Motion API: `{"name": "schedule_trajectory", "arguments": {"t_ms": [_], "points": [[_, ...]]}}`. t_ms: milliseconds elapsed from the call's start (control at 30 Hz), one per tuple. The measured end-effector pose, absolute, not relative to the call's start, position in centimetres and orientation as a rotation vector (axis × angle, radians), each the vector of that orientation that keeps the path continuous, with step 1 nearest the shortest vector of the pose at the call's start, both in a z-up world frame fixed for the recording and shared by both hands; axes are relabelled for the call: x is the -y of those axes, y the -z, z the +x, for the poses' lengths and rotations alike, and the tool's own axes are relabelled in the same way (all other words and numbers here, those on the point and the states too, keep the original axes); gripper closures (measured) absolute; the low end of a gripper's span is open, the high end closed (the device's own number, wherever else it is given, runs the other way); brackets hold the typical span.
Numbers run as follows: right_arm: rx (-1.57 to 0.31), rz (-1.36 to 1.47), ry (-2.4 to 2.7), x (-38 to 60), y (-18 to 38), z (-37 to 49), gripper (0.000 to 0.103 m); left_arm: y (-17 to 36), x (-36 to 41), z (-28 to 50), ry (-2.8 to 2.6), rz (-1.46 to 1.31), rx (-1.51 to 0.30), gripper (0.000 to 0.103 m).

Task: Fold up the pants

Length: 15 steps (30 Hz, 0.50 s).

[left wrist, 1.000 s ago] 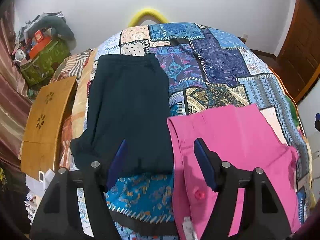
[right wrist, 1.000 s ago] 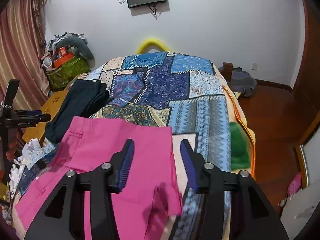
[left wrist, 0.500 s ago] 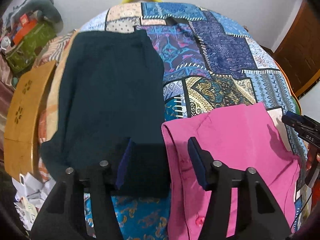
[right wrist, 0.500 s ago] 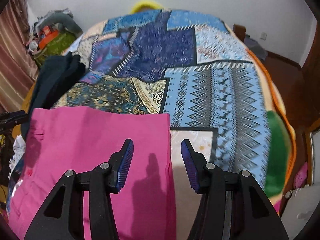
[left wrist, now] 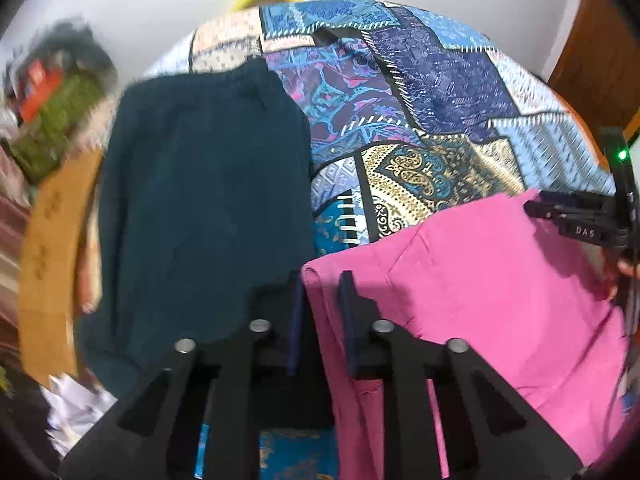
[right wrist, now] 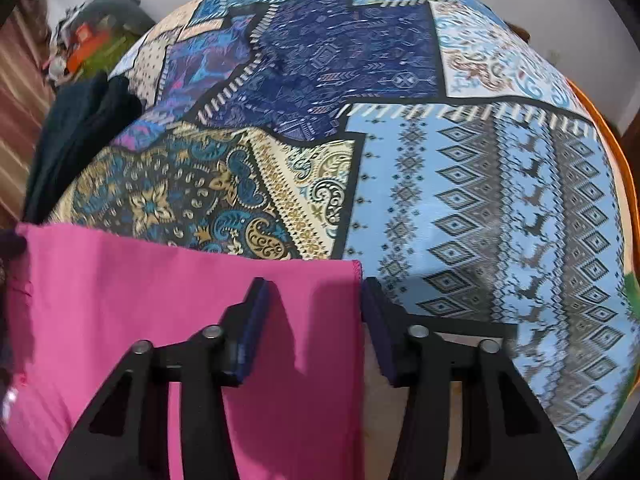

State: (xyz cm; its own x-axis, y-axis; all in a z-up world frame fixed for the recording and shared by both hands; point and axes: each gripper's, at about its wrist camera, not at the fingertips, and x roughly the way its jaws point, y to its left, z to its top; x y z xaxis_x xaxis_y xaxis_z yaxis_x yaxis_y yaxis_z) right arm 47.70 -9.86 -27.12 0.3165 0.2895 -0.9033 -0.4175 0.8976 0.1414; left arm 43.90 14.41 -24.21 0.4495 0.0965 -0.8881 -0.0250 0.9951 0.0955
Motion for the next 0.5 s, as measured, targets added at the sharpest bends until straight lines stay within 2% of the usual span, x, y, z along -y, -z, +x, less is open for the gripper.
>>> {"name": "schedule_trajectory", "arguments": {"t_ms": [67,267,500], "points": [[-1.152,-0.183,-0.446,9.0,27.4,47.3,0.099,24.1,-13.9,43.5,-0.085,0.108,-1.079,0.095],[-1.069,-0.241,-0.43,8.7,25.3,46.0,0.1,22.0,-12.8,42.4,-0.102,0.179,-1.008,0.097],[-0.879,-0.145,-0.396,12.0,16.8,44.6,0.1,16.7,-13.2,41.2,-0.1,0.124,-0.893,0.097]]}}
